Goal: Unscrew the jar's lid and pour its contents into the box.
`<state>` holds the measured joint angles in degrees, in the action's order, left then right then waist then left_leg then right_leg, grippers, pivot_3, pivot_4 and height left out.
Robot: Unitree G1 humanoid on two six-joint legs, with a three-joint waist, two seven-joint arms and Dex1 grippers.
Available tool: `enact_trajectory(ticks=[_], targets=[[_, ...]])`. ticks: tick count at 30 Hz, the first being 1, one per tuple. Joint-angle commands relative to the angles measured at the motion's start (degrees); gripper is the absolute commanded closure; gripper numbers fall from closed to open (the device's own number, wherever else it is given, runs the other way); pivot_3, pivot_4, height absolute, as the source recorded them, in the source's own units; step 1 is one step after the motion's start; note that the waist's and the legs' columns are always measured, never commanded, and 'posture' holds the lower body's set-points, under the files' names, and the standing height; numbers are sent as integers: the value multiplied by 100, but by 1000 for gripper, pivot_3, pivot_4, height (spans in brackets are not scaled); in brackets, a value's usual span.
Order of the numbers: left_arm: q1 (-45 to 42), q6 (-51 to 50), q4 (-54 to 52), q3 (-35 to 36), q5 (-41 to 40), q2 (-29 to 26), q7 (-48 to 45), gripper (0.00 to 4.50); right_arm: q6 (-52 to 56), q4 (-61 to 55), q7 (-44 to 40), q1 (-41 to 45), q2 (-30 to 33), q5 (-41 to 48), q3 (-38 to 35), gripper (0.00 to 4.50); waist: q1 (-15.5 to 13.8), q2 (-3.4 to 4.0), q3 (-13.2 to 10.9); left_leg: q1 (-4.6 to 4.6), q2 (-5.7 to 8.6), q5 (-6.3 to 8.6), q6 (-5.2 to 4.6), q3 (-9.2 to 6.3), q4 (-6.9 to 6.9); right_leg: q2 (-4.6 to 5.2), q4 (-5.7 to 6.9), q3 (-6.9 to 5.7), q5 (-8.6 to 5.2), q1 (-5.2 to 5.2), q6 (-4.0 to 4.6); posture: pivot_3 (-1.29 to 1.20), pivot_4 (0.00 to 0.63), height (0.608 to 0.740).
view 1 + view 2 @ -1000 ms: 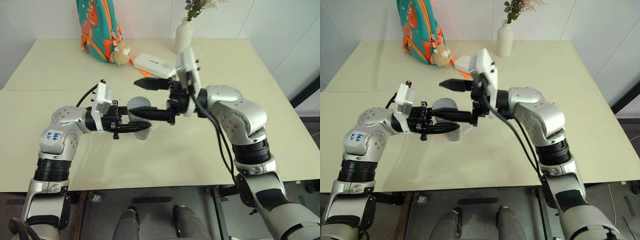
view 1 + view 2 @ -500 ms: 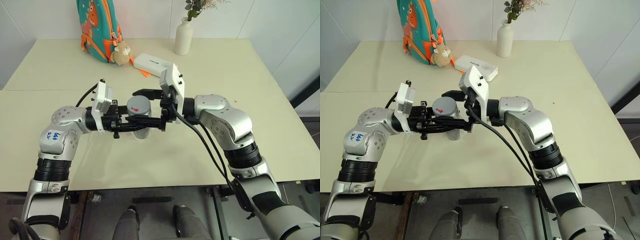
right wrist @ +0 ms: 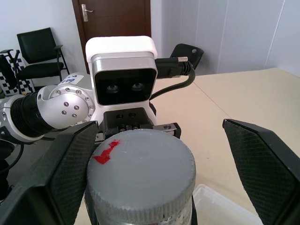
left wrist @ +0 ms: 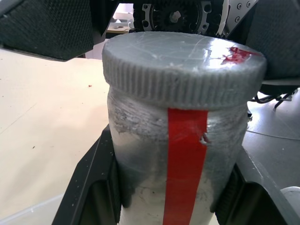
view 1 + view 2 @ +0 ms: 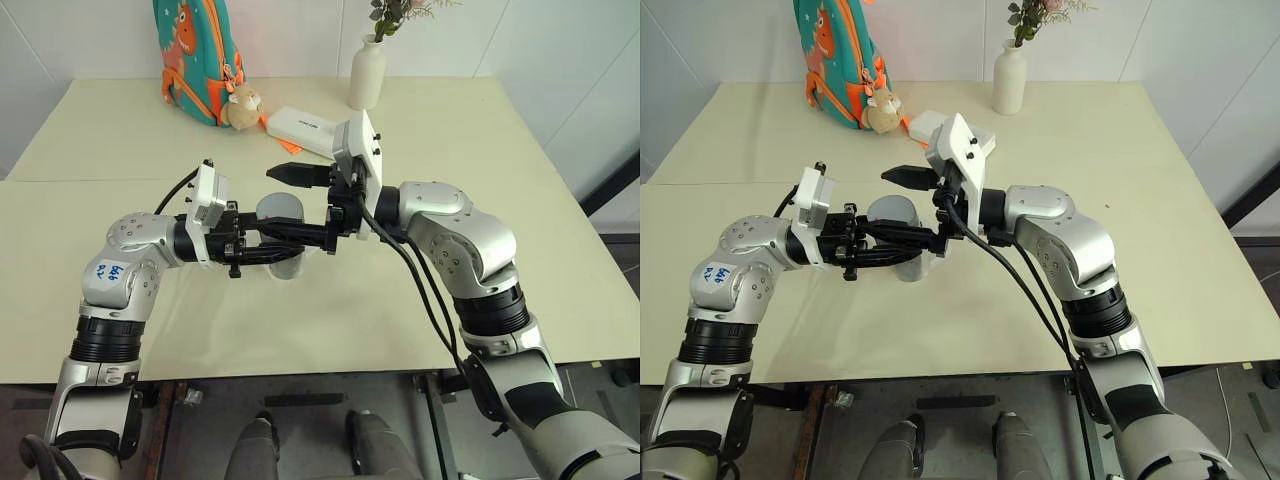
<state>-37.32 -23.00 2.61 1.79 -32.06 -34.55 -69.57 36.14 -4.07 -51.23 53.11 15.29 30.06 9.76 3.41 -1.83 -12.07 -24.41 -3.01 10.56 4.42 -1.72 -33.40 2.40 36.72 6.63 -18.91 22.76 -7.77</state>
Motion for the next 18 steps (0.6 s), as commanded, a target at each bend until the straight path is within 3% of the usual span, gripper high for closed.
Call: enact_trajectory(ticks=[1,18], targets=[[-54,111,-139,29,-35,7,-92,2564,-218,84,42,136,116,-76,-273,35,0,0,0,0,0,0,0,0,-1,0,1,0,0,0,0,0,150,740],[-59,83,-132,63,-27,-44,-112,2564,-728,739,-725,-129,1183,-13,-698,35,-39,0,0,-1,2,0,0,0,-5,1,-4,-1,0,-4,0,0,150,740]])
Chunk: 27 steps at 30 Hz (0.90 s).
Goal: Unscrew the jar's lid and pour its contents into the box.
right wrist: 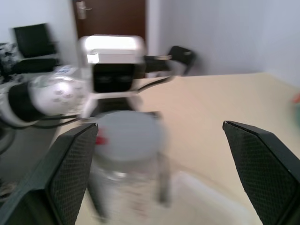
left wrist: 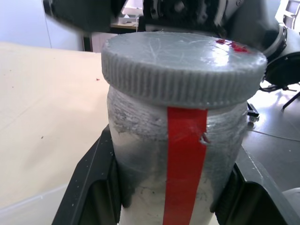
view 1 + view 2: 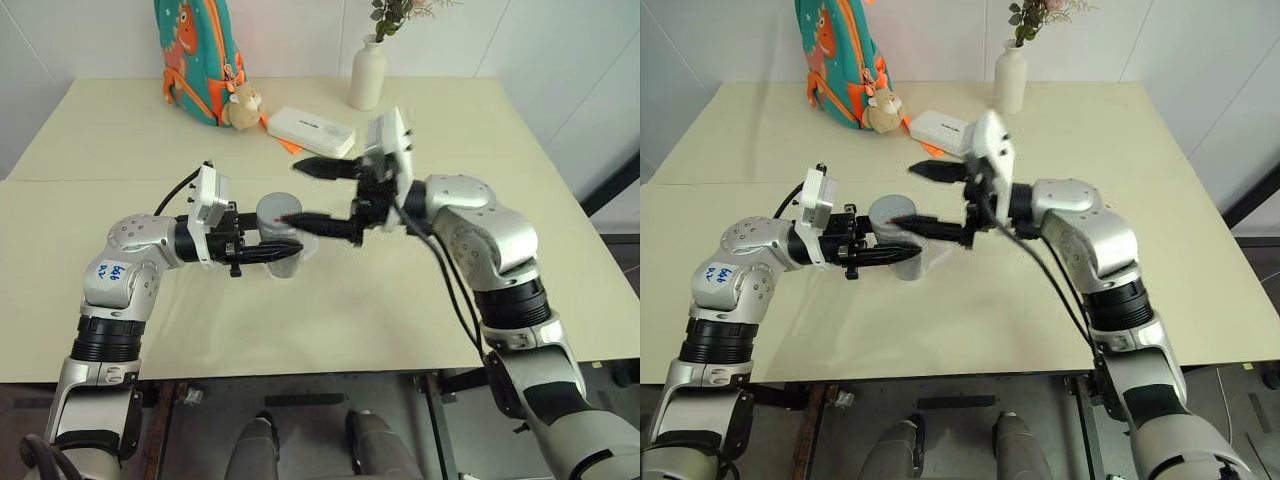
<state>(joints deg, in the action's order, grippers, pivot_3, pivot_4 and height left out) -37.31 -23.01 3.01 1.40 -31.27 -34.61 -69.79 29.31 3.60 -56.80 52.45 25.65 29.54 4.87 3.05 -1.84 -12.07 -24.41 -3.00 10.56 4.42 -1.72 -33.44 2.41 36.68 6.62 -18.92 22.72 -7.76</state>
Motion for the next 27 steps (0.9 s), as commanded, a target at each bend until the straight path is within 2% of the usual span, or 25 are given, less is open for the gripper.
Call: enact_trajectory(ticks=[1,6,13,18,27], targets=[[-63,82,-165,107,-101,-39,-100,2564,-33,-24,-237,-64,200,64,-229,35,2,0,0,0,0,0,0,0,0,0,-2,0,0,0,0,0,150,740],[-78,93,-131,115,-73,-29,-124,2564,221,-177,-363,29,158,351,-347,35,86,8,-5,2,-3,0,0,1,5,-4,6,4,-1,3,-1,0,150,740],[-115,108,-102,76,-53,35,-117,2564,628,-854,106,38,-587,710,-201,35,140,10,-6,2,-4,0,0,-2,-3,-5,18,3,-1,3,-1,0,150,740],[-155,118,-55,46,-35,69,-133,2564,681,-1039,474,42,-1061,499,171,35,139,10,-6,2,-3,0,0,-3,-9,-4,23,3,-1,3,-1,0,150,740],[-190,115,-44,26,-34,94,-134,2564,589,-923,674,38,-1253,88,547,35,139,10,-6,1,-3,0,0,-3,-9,-4,23,2,-2,3,-1,0,150,740]])
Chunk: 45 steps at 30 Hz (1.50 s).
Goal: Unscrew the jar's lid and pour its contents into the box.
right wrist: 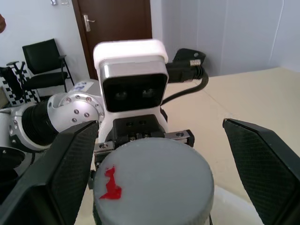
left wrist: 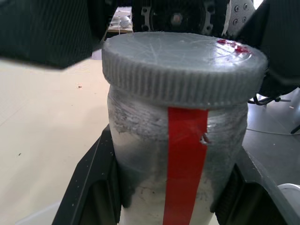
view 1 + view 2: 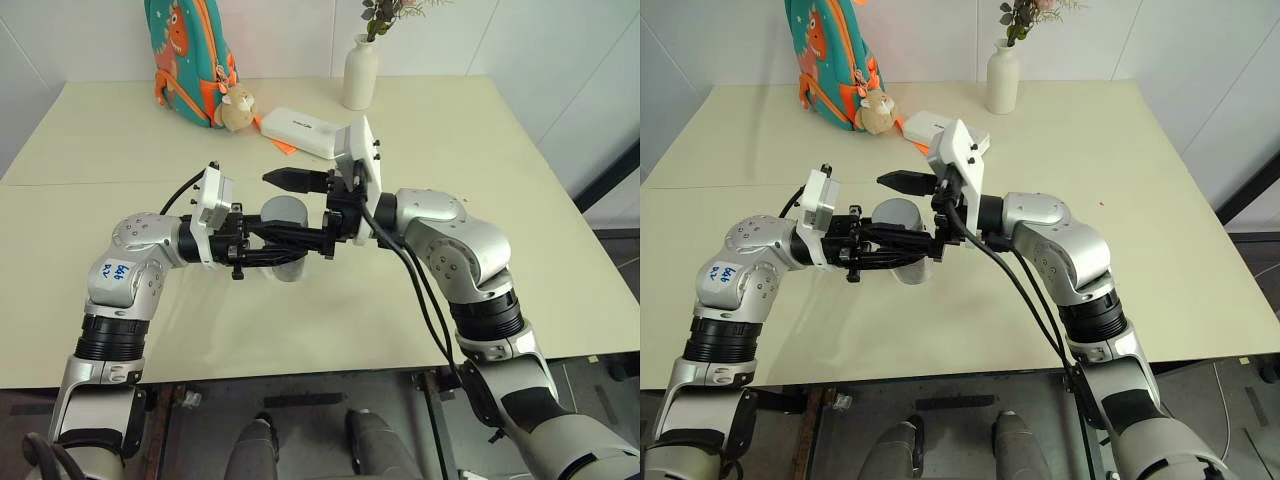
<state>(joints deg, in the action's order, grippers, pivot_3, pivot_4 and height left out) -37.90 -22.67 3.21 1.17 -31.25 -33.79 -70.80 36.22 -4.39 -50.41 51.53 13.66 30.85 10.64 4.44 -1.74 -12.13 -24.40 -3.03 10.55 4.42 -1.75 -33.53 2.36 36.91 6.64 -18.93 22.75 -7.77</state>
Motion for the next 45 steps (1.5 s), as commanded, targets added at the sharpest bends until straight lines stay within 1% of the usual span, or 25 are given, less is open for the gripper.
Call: enact_trajectory(ticks=[1,6,11,15,20,24,27,30,33,39,42,45], targets=[[-128,84,-63,50,-34,12,-32,2564,-123,-92,56,153,-60,-79,-30,35,0,0,0,0,0,0,0,0,0,0,0,0,0,0,0,0,150,740],[-140,97,-47,52,-27,23,-19,2564,-175,9,70,221,-15,-174,-97,35,1,0,0,0,0,0,0,0,0,0,0,0,0,0,0,0,150,740],[-142,112,-31,57,-23,21,-16,2564,-235,124,-1,197,268,-211,-337,35,-4,0,0,0,0,0,0,0,0,0,-1,-1,0,0,0,0,150,740],[-130,127,-27,68,-26,6,-1,2564,-542,232,-269,-38,732,-190,-591,35,-15,0,0,0,0,0,0,0,-1,0,-2,-1,0,0,0,0,150,740],[-119,143,-25,77,-29,-7,18,2564,-1021,28,-853,-507,1037,240,-1044,35,-33,0,-1,-1,1,0,0,0,2,0,-5,-1,-1,-1,-1,0,150,740],[-103,140,-29,106,-31,-28,5,2564,-959,-73,-1188,-768,1405,372,-1189,35,-32,0,-1,-1,1,0,-1,1,3,0,-8,1,-1,-2,-1,0,150,740],[-87,133,-29,122,-30,-48,-1,2564,-770,-173,-1331,-785,1562,582,-1280,35,-2,3,-2,0,1,0,0,0,0,-1,-3,1,-1,-2,-1,0,150,740],[-80,130,-19,129,-26,-50,-4,2564,-623,-301,-1293,-716,1495,759,-1241,35,18,3,-2,0,1,0,0,0,-3,-1,0,2,-1,-2,-1,0,150,740],[-80,132,-13,121,-22,-38,-5,2564,-444,-462,-1017,-539,1182,853,-1052,35,30,3,-2,1,0,0,0,0,-4,-1,1,2,-1,-2,-1,0,150,740],[-79,125,-36,85,-17,19,26,2564,-153,-466,-386,-127,488,474,-363,35,17,4,-3,1,0,0,0,-5,-5,-1,6,-1,-1,-1,-1,0,150,740],[-67,120,-54,67,-18,42,35,2564,-92,-335,-232,35,258,374,-220,35,7,4,-3,-1,1,0,0,-4,-6,0,3,-1,-1,-1,-1,0,150,740],[-59,115,-62,58,-16,52,30,2564,-107,-241,-209,117,164,281,-127,35,-15,4,-3,-1,1,0,0,-5,-6,0,4,-2,-1,-1,-1,0,150,740]])
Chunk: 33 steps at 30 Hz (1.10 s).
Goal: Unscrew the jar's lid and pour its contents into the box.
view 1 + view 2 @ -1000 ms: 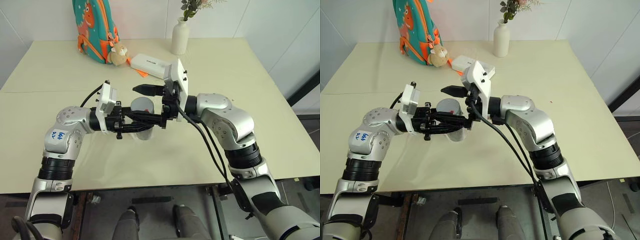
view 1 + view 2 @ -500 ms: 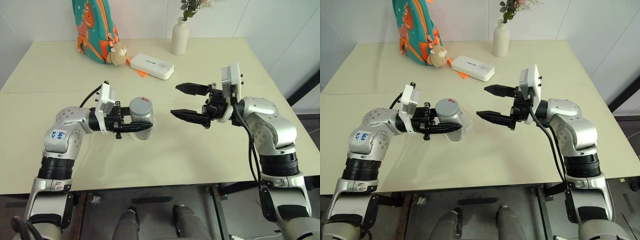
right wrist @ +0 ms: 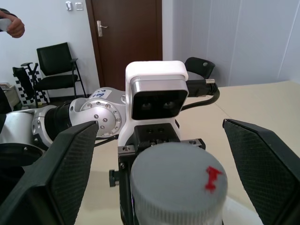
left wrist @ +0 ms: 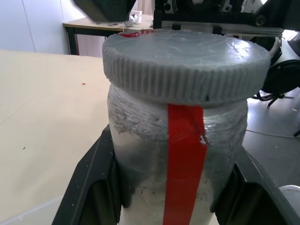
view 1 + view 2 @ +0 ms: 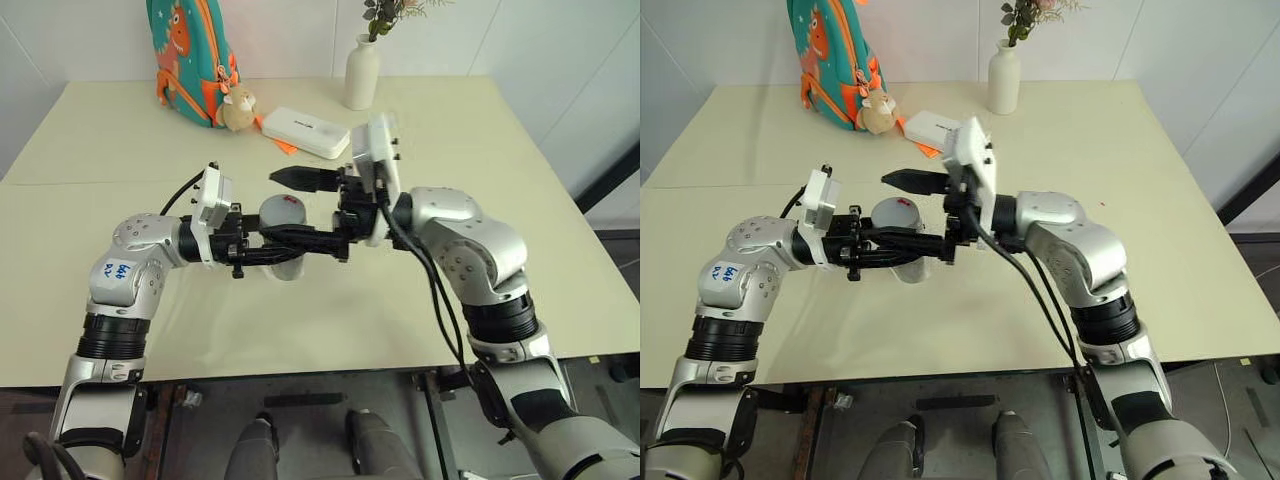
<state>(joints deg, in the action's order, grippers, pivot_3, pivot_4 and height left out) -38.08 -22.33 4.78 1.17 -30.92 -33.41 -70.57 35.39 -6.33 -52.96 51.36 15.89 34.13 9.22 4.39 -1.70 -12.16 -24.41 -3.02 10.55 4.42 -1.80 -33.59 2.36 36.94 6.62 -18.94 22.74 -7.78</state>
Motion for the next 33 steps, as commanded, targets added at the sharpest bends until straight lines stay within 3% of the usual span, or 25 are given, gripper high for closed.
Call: enact_trajectory(ticks=[1,14,33], targets=[[-43,83,-215,53,-47,15,0,2564,-40,23,64,172,-93,-106,52,35,-14,0,0,0,0,0,0,0,0,0,0,0,0,0,0,0,150,740],[-61,109,-204,50,-25,51,-9,2564,-207,518,38,312,-173,-445,64,35,14,0,0,0,-1,0,0,0,2,-1,0,-1,0,0,0,0,150,740],[-59,92,-225,105,-157,100,-41,2564,-226,449,-521,32,532,-251,-312,35,13,0,0,0,0,0,0,0,1,0,-1,-1,0,0,0,0,150,740]])
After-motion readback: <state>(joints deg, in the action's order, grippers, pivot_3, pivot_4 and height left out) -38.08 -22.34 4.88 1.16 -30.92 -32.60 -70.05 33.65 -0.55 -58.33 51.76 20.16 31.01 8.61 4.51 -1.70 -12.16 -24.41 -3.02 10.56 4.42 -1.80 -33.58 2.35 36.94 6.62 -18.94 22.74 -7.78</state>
